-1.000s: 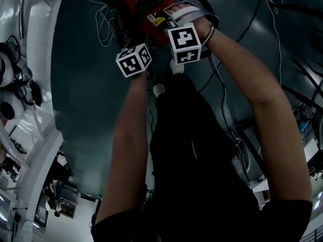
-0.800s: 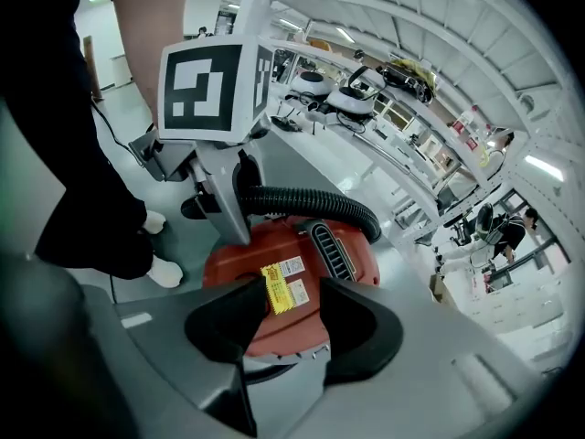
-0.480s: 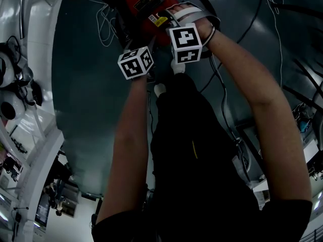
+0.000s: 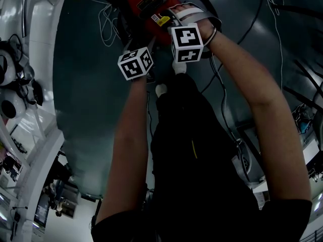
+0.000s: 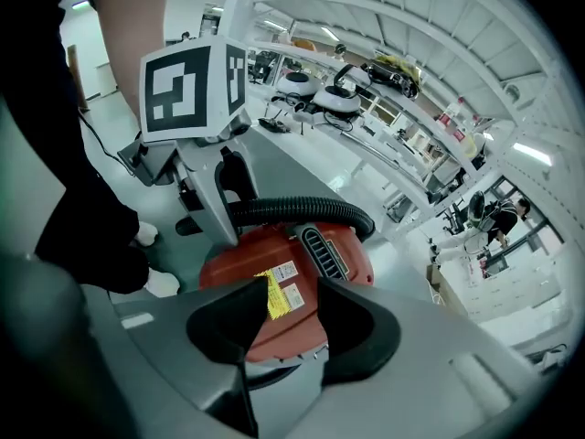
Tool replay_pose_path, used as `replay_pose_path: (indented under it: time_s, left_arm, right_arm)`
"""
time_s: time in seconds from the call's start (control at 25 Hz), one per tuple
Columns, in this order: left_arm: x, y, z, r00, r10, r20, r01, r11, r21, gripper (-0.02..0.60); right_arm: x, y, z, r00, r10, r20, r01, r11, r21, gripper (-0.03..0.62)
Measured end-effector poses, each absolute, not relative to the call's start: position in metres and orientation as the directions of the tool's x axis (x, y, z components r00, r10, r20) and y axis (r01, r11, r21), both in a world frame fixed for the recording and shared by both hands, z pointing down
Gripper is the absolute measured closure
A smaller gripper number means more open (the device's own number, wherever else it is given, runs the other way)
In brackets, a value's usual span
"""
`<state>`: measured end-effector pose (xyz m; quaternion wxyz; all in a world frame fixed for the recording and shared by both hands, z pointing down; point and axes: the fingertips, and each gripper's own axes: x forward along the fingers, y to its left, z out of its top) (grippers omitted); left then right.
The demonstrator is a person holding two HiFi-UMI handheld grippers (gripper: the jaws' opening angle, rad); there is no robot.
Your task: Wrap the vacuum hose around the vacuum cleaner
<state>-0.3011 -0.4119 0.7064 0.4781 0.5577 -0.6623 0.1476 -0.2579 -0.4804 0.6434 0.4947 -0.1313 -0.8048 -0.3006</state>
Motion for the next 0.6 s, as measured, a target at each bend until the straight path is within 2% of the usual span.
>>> replay_pose_path:
  time_s: [0.28, 0.36, 0.48, 0.56, 0.6]
  left_arm:
    - [-0.313, -0.417, 0.697, 0.064, -0.616, 0.785, -0.894, 0.314, 0.319, 0.226]
    - [-0.312, -0.417, 0.69, 0.069, -0.625, 0.777, -0.9, 0.297, 0.319, 0.247]
    - [-0.317, -0.414, 0.672, 0.058, -0.648, 0.759, -0.901, 0.294, 0.32, 0.365]
    - [-0.326, -0.412, 0.658, 0.03, -0.677, 0.735, -0.896, 0.308, 0.319, 0.48]
    - [-0.329, -0.412, 0.652, 0.023, -0.687, 0.726, -0.898, 0.305, 0.317, 0.508]
  right_arm:
    - [-0.253, -0.472, 0.641, -0.476, -0.099, 0.874, 0.492, 0.793, 0.358, 0.424]
    - [-0.251, -0.47, 0.64, -0.475, -0.102, 0.874, 0.489, 0.796, 0.358, 0.425]
    - [-0.25, -0.47, 0.633, -0.483, -0.12, 0.867, 0.455, 0.812, 0.366, 0.455]
    - [-0.251, -0.477, 0.624, -0.504, -0.152, 0.85, 0.39, 0.838, 0.382, 0.519]
    - [-0.251, -0.481, 0.619, -0.517, -0.173, 0.838, 0.348, 0.852, 0.391, 0.572]
